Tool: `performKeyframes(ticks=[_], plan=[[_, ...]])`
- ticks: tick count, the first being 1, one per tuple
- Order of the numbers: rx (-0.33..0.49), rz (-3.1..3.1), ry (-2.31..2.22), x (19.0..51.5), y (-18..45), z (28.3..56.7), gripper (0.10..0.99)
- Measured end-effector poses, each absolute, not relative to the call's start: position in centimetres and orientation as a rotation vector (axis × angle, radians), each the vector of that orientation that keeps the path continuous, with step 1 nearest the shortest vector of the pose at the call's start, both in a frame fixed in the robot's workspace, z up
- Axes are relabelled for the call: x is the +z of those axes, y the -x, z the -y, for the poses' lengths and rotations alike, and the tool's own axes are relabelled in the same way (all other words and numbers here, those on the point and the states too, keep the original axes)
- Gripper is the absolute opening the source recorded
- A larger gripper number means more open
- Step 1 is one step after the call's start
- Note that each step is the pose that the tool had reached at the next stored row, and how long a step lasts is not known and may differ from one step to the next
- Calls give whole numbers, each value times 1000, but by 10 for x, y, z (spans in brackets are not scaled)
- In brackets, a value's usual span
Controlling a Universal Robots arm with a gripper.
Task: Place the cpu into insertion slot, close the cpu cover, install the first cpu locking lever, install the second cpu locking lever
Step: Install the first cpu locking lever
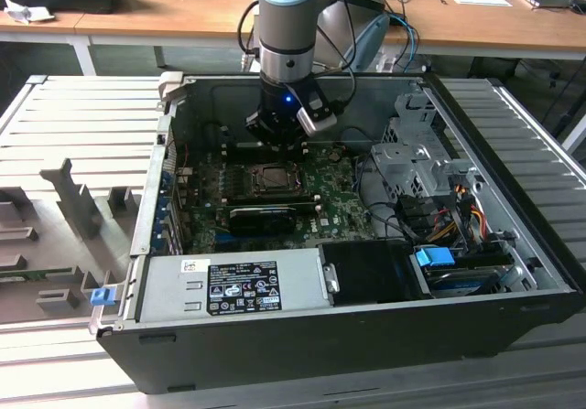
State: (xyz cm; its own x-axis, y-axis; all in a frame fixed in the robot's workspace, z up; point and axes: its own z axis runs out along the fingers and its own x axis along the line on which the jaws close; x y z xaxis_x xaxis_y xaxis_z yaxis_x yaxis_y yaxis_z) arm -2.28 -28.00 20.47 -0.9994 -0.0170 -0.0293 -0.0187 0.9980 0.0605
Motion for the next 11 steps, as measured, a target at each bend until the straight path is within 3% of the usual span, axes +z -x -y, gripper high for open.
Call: performKeyframes(ticks=[11], plan=[[105, -3112, 28, 201, 22, 282, 106]])
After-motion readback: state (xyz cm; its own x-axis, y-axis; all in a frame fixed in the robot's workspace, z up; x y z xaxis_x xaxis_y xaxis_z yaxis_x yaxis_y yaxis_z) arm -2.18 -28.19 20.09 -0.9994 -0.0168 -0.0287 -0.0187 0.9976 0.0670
